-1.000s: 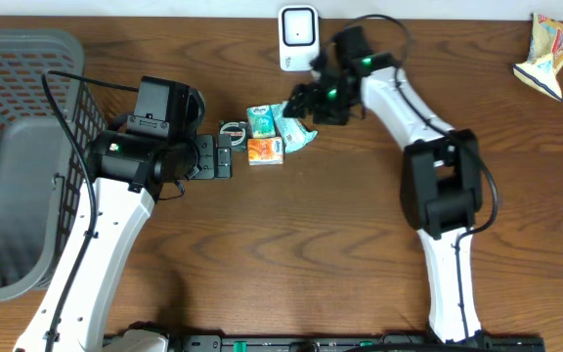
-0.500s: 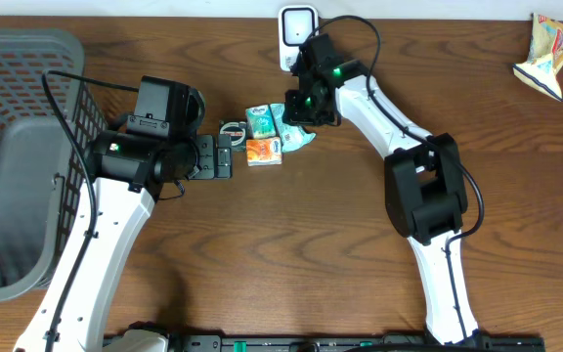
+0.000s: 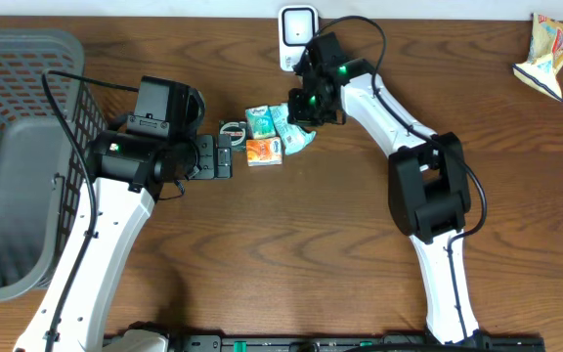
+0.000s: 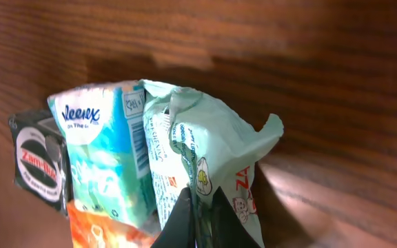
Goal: Scan the item barcode
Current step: 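Push the wipes package against the tissue packs and open the right gripper, then raise the right gripper away from the wipes package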
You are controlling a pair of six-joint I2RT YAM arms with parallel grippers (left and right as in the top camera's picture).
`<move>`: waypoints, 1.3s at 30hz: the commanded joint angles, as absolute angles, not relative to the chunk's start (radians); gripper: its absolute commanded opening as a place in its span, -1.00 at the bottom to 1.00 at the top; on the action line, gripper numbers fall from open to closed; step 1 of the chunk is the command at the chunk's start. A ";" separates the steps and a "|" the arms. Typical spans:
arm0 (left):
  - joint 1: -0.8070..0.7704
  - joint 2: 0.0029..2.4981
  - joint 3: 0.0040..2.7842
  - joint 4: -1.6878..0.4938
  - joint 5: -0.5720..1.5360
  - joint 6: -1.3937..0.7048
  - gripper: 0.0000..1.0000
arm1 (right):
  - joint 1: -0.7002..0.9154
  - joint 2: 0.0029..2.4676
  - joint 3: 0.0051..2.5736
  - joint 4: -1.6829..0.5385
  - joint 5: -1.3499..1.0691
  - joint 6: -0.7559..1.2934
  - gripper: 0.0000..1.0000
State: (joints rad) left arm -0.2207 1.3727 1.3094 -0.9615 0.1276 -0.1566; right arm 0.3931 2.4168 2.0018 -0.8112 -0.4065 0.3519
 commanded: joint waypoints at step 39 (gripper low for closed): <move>-0.220 1.366 1.320 -0.962 0.122 -0.150 0.95 | 0.283 2.358 2.009 -0.952 -0.449 0.313 0.99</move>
